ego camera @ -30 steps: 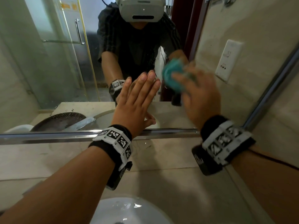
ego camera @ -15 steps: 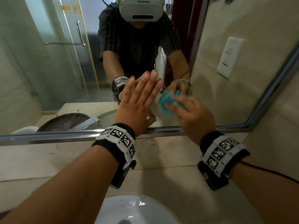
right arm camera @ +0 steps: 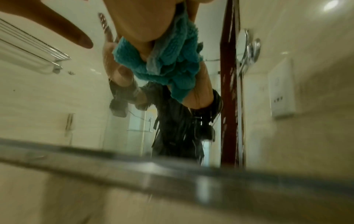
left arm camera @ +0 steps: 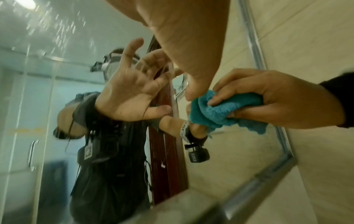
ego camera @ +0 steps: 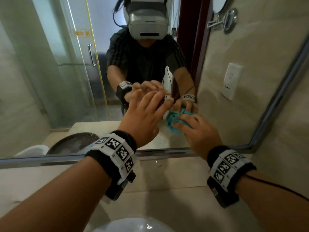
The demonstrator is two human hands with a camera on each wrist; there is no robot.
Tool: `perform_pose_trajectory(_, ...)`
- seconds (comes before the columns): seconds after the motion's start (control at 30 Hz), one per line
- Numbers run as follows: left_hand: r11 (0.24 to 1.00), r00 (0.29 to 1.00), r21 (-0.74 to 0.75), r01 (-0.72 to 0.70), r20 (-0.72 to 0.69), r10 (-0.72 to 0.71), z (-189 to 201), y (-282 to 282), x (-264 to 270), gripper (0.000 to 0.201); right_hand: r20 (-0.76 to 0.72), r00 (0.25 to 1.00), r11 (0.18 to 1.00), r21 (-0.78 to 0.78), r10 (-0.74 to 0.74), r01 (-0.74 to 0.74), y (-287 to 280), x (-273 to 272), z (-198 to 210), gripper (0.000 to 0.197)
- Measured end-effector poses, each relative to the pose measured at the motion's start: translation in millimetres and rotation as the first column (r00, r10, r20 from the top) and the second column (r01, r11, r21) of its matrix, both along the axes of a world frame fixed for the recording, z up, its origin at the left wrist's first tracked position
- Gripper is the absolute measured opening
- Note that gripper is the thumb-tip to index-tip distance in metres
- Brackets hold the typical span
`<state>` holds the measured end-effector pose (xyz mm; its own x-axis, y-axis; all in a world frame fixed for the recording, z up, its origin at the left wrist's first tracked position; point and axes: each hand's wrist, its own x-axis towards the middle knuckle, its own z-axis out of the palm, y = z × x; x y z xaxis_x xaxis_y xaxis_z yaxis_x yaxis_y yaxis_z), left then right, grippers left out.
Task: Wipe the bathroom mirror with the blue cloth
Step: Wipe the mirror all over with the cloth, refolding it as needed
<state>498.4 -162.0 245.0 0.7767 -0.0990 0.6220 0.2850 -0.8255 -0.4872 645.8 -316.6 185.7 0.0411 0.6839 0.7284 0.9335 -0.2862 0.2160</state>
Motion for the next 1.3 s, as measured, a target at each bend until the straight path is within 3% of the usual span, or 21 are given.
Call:
perform_pose_trajectory(0.07,0.999,0.999,0.012,-0.038,-0.019,0.038,35,-4,5,0.086,-0.004,1.0,0.999,0.051,-0.012,0.012,2,2,35,0.037)
perform_pose_trajectory(0.17,0.993,0.994,0.043,-0.107,-0.013,0.108,82,-9,19,0.106,-0.006,0.998,0.984,0.165,-0.066,0.066,1,1,108,0.048)
perform_pose_trajectory(0.3,0.978,0.98,0.048,-0.201,0.01,0.201,107,-3,34,0.129,-0.231,0.966,0.861,0.462,-0.114,0.212,-1,11,177,0.042)
perform_pose_trajectory(0.37,0.975,0.975,0.032,-0.222,0.023,0.221,106,0,36,0.136,-0.253,0.961,0.84,0.494,-0.109,0.225,4,7,174,0.043)
perform_pose_trajectory(0.4,0.975,0.975,0.026,-0.223,0.026,0.222,105,0,38,0.138,-0.211,0.971,0.869,0.453,-0.113,0.199,6,3,164,0.045)
perform_pose_trajectory(0.5,0.985,0.984,0.005,-0.174,0.036,0.174,105,0,37,0.131,0.022,0.999,0.983,0.181,-0.028,0.024,11,-3,120,0.05)
perform_pose_trajectory(0.6,0.988,0.987,-0.01,-0.154,0.04,0.154,107,-2,37,0.126,0.082,0.996,0.999,0.037,0.037,-0.04,6,9,118,0.056)
perform_pose_trajectory(0.67,0.98,0.98,0.003,-0.199,0.025,0.199,106,-3,37,0.132,0.041,0.999,0.994,0.113,-0.012,0.007,0,8,141,0.048)
perform_pose_trajectory(0.77,0.967,0.967,0.022,-0.252,0.026,0.252,106,-3,39,0.142,-0.192,0.978,0.908,0.389,-0.086,0.156,-8,14,174,0.042)
perform_pose_trajectory(0.83,0.968,0.968,0.023,-0.252,0.026,0.251,106,-3,40,0.143,-0.202,0.975,0.863,0.473,-0.091,0.178,-7,14,174,0.04)
perform_pose_trajectory(0.9,0.969,0.969,0.021,-0.245,0.027,0.245,105,-2,41,0.143,-0.102,0.99,0.906,0.4,-0.102,0.135,0,12,151,0.042)
perform_pose_trajectory(0.97,0.974,0.974,0.022,-0.226,0.041,0.225,104,-1,41,0.141,0.01,0.999,0.977,0.208,-0.048,0.045,3,13,113,0.045)
perform_pose_trajectory(1.03,0.977,0.976,0.024,-0.21,0.058,0.208,104,-1,40,0.14,0.042,0.999,0.998,0.055,0.003,-0.005,-1,16,81,0.05)
perform_pose_trajectory(1.1,0.976,0.975,0.029,-0.218,0.055,0.216,105,0,39,0.143,0.033,0.999,1.0,-0.011,0.007,-0.006,-7,18,76,0.052)
perform_pose_trajectory(1.17,0.976,0.975,0.031,-0.217,0.052,0.215,105,-2,39,0.144,0.038,0.999,1.0,-0.011,-0.004,0.004,-10,12,89,0.051)
perform_pose_trajectory(1.3,0.97,0.97,0.061,-0.237,0.076,0.232,102,-7,38,0.138,-0.18,0.981,0.954,0.276,-0.072,0.121,-13,9,131,0.044)
